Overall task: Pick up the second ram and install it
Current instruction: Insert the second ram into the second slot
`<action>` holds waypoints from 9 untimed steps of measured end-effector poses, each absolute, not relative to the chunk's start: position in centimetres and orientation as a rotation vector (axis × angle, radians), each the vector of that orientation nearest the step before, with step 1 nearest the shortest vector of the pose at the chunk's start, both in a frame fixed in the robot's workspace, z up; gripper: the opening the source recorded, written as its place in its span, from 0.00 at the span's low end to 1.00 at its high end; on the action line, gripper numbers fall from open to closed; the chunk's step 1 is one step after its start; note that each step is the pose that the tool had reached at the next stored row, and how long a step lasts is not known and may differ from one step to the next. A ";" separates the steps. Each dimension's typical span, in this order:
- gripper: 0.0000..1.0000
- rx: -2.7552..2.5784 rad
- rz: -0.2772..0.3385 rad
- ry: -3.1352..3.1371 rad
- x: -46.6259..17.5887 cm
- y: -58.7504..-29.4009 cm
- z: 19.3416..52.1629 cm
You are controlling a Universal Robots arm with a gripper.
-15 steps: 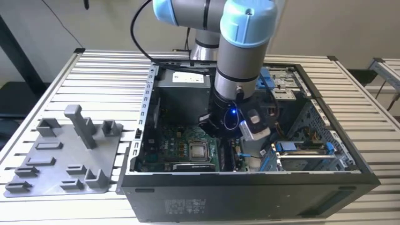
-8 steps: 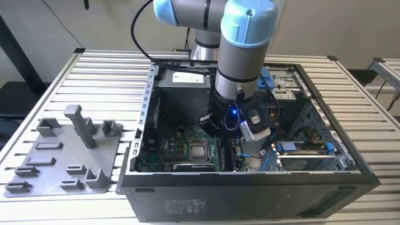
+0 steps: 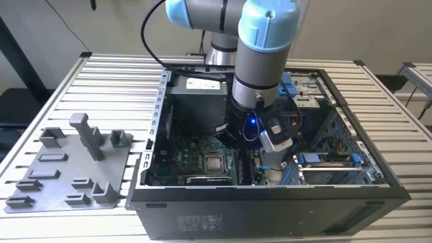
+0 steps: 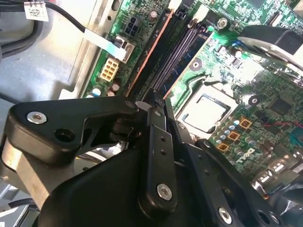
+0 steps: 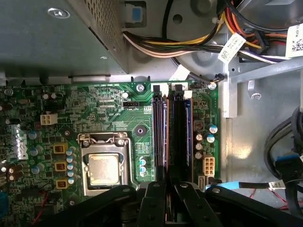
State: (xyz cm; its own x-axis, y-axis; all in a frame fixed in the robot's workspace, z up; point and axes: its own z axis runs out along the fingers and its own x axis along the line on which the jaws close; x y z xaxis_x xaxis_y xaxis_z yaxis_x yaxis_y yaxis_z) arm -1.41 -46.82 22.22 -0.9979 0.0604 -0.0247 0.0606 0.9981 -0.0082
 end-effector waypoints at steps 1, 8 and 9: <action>0.14 0.094 -0.015 3.116 -1.4 -46.8 22.2; 0.14 0.094 -0.021 3.116 -1.4 -46.8 22.1; 0.14 0.094 -0.021 3.116 -1.4 -46.7 22.1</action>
